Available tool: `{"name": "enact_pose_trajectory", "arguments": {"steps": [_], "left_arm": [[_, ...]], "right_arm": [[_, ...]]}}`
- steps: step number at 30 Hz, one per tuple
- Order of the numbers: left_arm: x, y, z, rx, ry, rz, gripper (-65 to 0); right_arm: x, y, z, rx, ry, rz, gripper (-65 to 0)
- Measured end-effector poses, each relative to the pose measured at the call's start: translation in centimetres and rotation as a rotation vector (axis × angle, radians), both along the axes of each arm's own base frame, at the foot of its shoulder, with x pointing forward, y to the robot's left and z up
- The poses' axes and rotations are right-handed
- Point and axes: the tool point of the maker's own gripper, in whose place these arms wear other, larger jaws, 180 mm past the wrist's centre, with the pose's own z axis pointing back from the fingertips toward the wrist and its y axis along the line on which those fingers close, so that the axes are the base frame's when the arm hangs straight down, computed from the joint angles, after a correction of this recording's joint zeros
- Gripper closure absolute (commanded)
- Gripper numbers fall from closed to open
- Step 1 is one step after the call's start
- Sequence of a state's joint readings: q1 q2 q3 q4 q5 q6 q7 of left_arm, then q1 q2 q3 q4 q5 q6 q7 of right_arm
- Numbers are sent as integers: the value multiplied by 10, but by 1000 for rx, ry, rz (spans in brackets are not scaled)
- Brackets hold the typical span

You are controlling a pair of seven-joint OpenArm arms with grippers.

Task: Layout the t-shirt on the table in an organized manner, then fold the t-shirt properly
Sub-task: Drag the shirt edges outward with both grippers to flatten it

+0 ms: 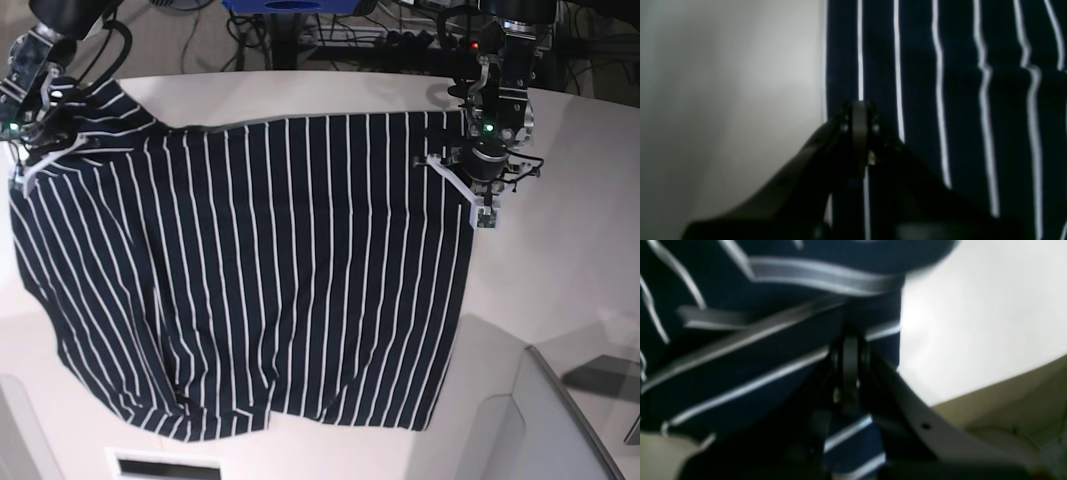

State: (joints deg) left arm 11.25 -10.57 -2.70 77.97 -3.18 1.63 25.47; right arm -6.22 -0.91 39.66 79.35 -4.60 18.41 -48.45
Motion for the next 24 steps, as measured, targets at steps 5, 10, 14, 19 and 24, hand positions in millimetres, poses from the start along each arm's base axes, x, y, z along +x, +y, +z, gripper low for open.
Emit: {"name": "enact_pose_trajectory", "arguments": {"steps": [5,10,14,19,24], "left_arm": [[2,6,-8,11,3,8,0],[1,8,-8,15,0,5,0],[2,8,-8,15,-1,5,0],[4,8,-7,16,0,7,0],[1,9,-1,15,10,14,0]], "right_arm": [[-13,-2,1,-13,-6,-10,0],[-59,12,4,-27,75,-86,0],[-62,19,13,-33,68,-85,0],[-43,8,35,-84,-8,-80,0],[-20,-7,68,-163,-107,-60,0]]}}
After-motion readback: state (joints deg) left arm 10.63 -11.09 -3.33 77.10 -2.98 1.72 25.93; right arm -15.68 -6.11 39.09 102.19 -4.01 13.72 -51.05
